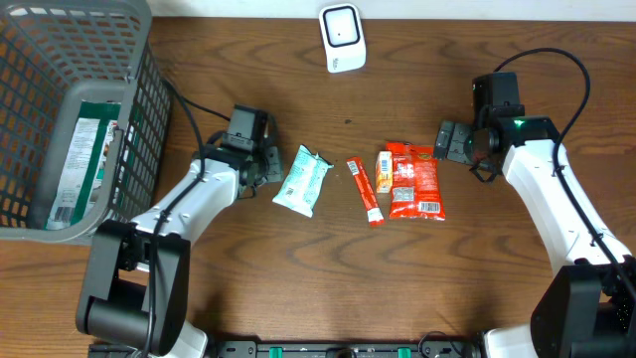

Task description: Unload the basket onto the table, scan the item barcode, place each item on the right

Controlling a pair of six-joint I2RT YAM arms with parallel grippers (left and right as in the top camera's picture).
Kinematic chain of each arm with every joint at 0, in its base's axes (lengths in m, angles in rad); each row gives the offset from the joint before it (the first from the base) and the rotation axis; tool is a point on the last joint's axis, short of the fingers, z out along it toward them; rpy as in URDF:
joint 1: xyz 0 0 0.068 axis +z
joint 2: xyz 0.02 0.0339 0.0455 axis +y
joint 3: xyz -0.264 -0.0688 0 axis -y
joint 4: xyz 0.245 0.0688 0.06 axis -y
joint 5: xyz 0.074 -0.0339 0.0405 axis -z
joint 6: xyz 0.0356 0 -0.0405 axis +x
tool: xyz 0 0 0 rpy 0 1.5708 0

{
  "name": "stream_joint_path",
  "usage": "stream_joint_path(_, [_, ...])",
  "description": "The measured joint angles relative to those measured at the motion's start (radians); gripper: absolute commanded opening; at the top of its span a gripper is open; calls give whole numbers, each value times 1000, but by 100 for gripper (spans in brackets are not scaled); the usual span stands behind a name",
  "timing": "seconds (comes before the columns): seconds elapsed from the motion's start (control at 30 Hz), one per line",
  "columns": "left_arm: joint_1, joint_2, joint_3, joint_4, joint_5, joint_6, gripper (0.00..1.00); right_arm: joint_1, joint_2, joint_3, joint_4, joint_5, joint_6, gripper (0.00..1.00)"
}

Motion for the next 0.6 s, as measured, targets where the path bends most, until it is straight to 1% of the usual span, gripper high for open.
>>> stream_joint_path(0.2, [-33,0,-24,25,-30,0,8,0,0,0,0,0,0,99])
stream_joint_path(0.43, [-34,2,-29,26,-61,0,7,0,0,0,0,0,0,99])
stream_joint_path(0.6, [-34,49,-29,27,-64,-2,7,0,0,0,0,0,0,99])
